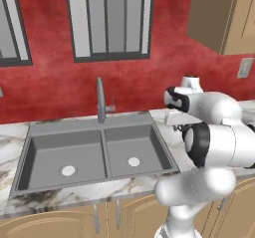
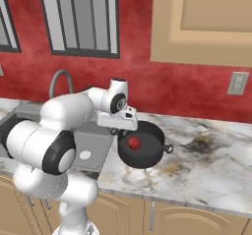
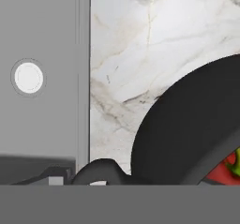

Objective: Dump the bell pepper from the pot into the sink. Then turn on the water and wash the bell pepper. Then turn off the water and put the bell pepper back in the pot.

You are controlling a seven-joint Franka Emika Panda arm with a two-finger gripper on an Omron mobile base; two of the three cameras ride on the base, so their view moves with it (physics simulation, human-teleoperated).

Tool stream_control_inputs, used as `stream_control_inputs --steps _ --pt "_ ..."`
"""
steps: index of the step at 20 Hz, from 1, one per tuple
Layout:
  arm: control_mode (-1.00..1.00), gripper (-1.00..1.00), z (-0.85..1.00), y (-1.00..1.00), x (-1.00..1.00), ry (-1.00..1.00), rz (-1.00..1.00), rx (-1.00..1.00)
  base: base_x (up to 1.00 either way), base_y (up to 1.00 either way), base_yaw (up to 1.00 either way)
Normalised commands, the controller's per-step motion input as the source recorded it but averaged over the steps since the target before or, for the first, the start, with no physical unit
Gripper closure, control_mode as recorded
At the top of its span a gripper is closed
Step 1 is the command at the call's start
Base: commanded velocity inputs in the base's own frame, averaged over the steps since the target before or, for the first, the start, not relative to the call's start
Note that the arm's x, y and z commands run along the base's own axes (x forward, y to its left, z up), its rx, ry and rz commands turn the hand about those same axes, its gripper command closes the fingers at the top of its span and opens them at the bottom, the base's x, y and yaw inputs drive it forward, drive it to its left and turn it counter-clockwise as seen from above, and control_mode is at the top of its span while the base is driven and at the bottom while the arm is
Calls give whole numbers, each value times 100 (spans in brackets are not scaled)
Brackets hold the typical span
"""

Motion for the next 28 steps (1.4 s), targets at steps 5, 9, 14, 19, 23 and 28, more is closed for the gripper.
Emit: stream_control_inputs --steps 5,9,14,19,23,28 --pt "-100 100 78 72 -1 -10 4 2 0 0 0" --pt "-100 100 62 81 7 0 6 6 0 0 0" --pt "-100 100 57 73 35 3 9 16 0 0 0" --pt "-100 100 49 55 31 1 12 24 0 0 0" --pt "-100 100 29 39 32 0 9 23 0 0 0" --pt "-100 100 8 30 42 -8 6 17 0 0 0"
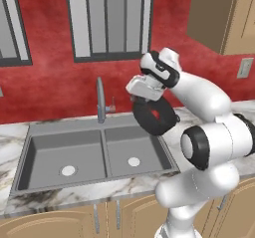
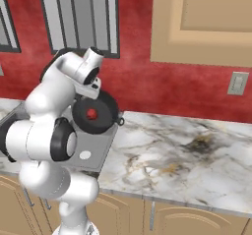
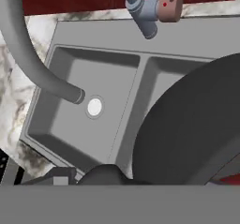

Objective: Dump the bell pepper from the pot into the sink. Then turn on the water and wash the bell pepper. Then turn off the water and put the bell pepper back in the pot.

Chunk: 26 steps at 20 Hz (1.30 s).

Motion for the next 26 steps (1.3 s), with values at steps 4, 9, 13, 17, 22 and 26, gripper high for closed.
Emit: stream_control_inputs --steps 4,9,13,17,22,26 --pt "-100 100 0 31 32 -15 5 14 0 0 0" --pt "-100 100 0 18 35 -21 4 10 0 0 0" --pt "-100 100 0 18 29 -21 5 11 0 0 0" --pt "-100 100 0 26 8 -18 4 11 0 0 0" --pt "-100 100 0 17 0 -15 3 12 0 0 0" --pt "-100 100 0 0 0 -12 0 13 0 0 0"
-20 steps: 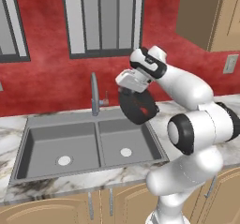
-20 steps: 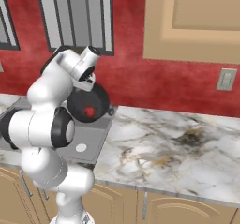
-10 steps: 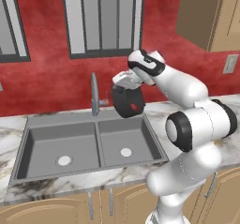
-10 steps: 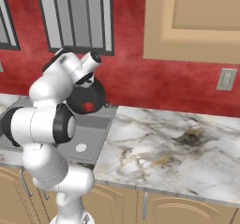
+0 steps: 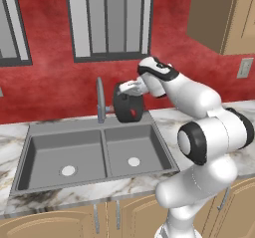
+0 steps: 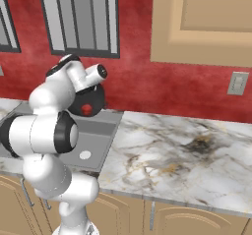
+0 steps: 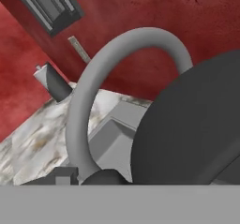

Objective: Dump the bell pepper from the pot into the sink. Then turn on the water and wash the bell pepper. Then turn off the water and put the bell pepper back in the pot.

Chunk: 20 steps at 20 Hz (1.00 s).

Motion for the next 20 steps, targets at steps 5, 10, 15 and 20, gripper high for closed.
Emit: stream_control_inputs --steps 5,10,15,20 --pt "-100 100 0 -2 0 -2 0 12 0 0 0" --pt "-100 100 0 -10 0 0 0 13 0 0 0" --pt "-100 100 0 -20 0 0 0 13 0 0 0" --pt "-100 100 0 -31 -1 0 0 12 0 0 0"
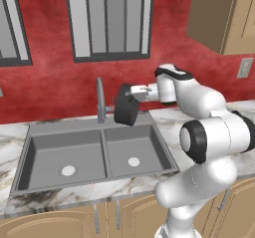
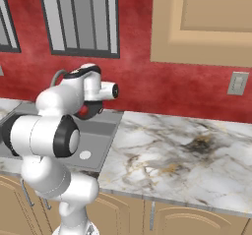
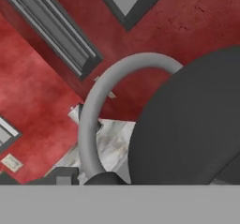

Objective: Dump the bell pepper from the pot into the sink. Then turn on the water and wash the bell pepper. Then turn off the water and put the bell pepper back in the pot.

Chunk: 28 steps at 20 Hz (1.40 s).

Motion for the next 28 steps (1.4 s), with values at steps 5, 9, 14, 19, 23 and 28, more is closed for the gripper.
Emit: stream_control_inputs --steps 5,9,14,19,23,28 --pt "-100 100 0 -31 -3 0 0 13 0 0 0" --pt "-100 100 0 -25 0 0 0 15 0 0 0" --pt "-100 100 0 -14 -3 0 0 15 0 0 0" --pt "-100 100 0 -2 -6 0 0 15 0 0 0" --pt "-100 100 0 -7 -3 0 0 14 0 0 0" --pt "-100 100 0 -13 -2 0 0 12 0 0 0"
